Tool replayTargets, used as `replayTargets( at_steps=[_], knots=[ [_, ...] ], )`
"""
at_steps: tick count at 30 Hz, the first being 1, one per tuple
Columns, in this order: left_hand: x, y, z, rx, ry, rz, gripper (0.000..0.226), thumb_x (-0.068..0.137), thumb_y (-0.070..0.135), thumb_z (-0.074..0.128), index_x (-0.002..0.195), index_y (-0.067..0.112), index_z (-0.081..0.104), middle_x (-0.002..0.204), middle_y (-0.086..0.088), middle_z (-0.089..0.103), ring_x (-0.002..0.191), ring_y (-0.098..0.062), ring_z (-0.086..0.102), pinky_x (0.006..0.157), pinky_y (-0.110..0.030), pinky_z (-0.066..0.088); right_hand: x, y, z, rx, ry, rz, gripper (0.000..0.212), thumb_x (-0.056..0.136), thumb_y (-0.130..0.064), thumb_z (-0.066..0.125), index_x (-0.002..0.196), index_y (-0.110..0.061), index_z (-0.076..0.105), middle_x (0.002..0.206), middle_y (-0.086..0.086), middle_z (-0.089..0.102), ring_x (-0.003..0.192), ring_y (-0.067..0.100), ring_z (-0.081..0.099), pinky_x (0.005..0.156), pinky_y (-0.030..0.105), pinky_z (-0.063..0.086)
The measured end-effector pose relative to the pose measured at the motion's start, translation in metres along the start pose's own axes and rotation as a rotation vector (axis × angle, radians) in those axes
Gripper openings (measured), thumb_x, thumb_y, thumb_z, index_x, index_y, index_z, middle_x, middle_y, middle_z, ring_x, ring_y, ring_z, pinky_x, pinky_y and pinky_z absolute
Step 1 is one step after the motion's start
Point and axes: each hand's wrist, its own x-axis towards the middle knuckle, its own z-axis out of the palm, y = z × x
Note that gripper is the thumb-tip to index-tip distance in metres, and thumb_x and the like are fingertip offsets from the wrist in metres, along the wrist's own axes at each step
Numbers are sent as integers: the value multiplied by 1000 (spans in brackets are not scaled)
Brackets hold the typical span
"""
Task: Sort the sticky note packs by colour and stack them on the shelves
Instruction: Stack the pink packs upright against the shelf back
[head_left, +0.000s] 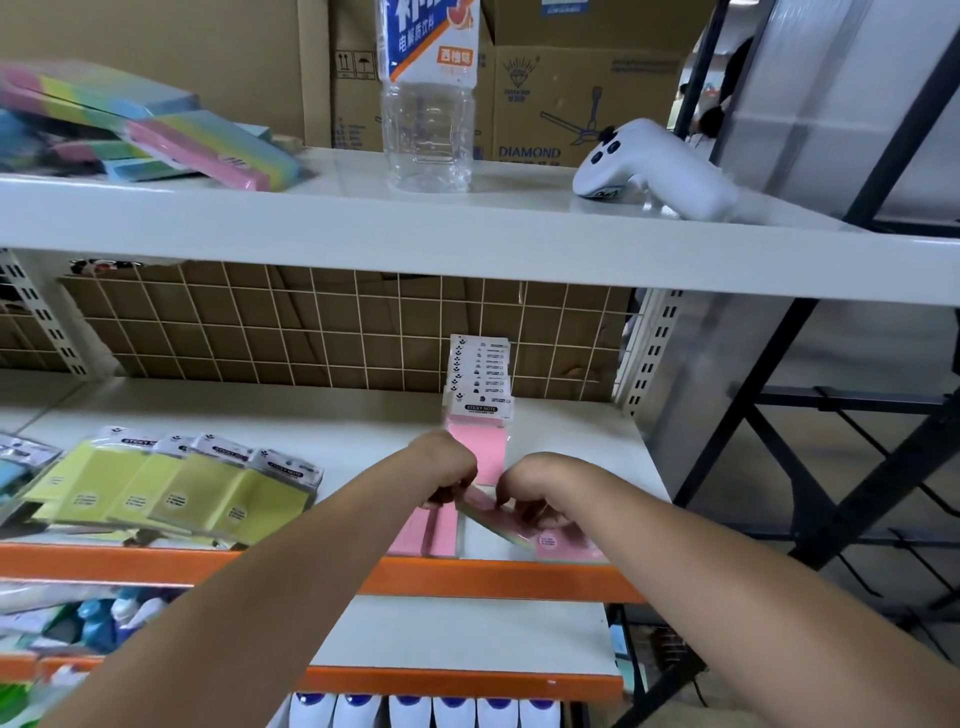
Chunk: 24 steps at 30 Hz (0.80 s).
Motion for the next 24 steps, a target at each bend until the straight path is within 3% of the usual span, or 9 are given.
replayTargets(
  at_steps=[2,4,7,9,10,12,16,21,24],
  knots=[
    [-4,4,-5,5,3,20,18,80,-5,48,64,3,47,48,-9,42,40,-18,36,45,-22,33,-5,-3,-4,21,-21,16,31,98,-22,41,79,1,52,71,11,55,41,17,54,42,18,38],
    [-7,7,-9,0,12,32,16,80,-5,50,66,3,50,56,-12,46,44,-20,42,48,-24,38,-9,-6,-8,48,3,22,34,99,-22,39,79,3,51,70,13,56,47,19,57,46,22,43],
    [-8,10,-11,-16,43,70,13,81,-5,49,71,2,53,68,-16,55,57,-25,53,51,-23,39,-14,-11,-13,133,116,-12,25,96,-11,39,81,4,52,70,17,58,56,24,59,53,29,48],
    [-6,11,-9,-12,92,119,15,82,-4,47,86,-2,62,85,-26,63,72,-29,59,50,-27,40,-15,-12,-14,195,209,-63,21,91,-6,40,78,3,54,69,17,61,59,29,65,62,31,55],
    [-3,10,-6,-5,126,140,23,83,-2,47,98,-6,64,97,-29,65,82,-33,63,54,-32,46,-15,-11,-15,219,252,-97,20,88,-6,41,75,1,55,70,17,63,63,31,67,67,34,57],
    [3,8,-2,-6,184,160,31,87,1,45,112,-9,60,114,-26,63,104,-35,63,77,-40,53,-14,-10,-13,244,315,-166,16,85,-7,43,74,-4,53,80,16,67,69,32,67,68,35,56],
    [16,2,1,-113,185,171,37,88,-1,38,122,-7,54,122,-27,58,115,-38,56,88,-42,49,-1,-7,-12,251,424,-254,16,88,-8,44,95,-5,58,93,11,58,82,28,58,67,26,45],
    [31,-1,6,-138,165,183,40,91,-3,32,124,-1,55,127,-26,55,103,-38,59,69,-36,50,16,-6,-10,260,452,-283,6,87,-4,45,93,-4,49,96,11,50,84,27,49,60,23,36],
    [39,-3,12,-149,173,163,43,93,0,33,131,4,53,128,-21,56,116,-36,55,87,-37,48,24,-4,-7,248,425,-278,7,88,-4,43,93,-4,47,86,8,49,85,26,48,58,22,35]
  ],
)
